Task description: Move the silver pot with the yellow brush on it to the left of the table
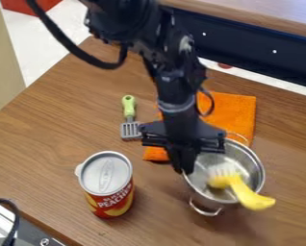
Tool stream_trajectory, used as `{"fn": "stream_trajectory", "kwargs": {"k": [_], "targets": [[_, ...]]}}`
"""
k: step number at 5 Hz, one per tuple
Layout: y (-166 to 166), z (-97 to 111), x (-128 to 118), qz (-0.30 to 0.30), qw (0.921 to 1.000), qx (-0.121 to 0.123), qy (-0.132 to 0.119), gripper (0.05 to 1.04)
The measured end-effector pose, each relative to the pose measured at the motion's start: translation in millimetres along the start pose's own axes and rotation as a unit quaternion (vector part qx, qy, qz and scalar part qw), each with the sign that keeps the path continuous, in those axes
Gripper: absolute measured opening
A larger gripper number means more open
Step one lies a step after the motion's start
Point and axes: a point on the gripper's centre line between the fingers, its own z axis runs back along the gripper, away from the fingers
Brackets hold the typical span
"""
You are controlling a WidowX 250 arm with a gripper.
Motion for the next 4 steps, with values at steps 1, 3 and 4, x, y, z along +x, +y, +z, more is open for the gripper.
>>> {"fn": "stream_trajectory", "kwargs": {"k": [1,3,4], "targets": [[12.4,13.3,15.3,0.098,0.9944,-0.015,-0.034,0.055],[75.9,39.2,39.4,0.329,0.9384,-0.013,-0.104,0.055],[96.4,42.2,37.5,0.377,0.9222,-0.002,-0.088,0.055]]}}
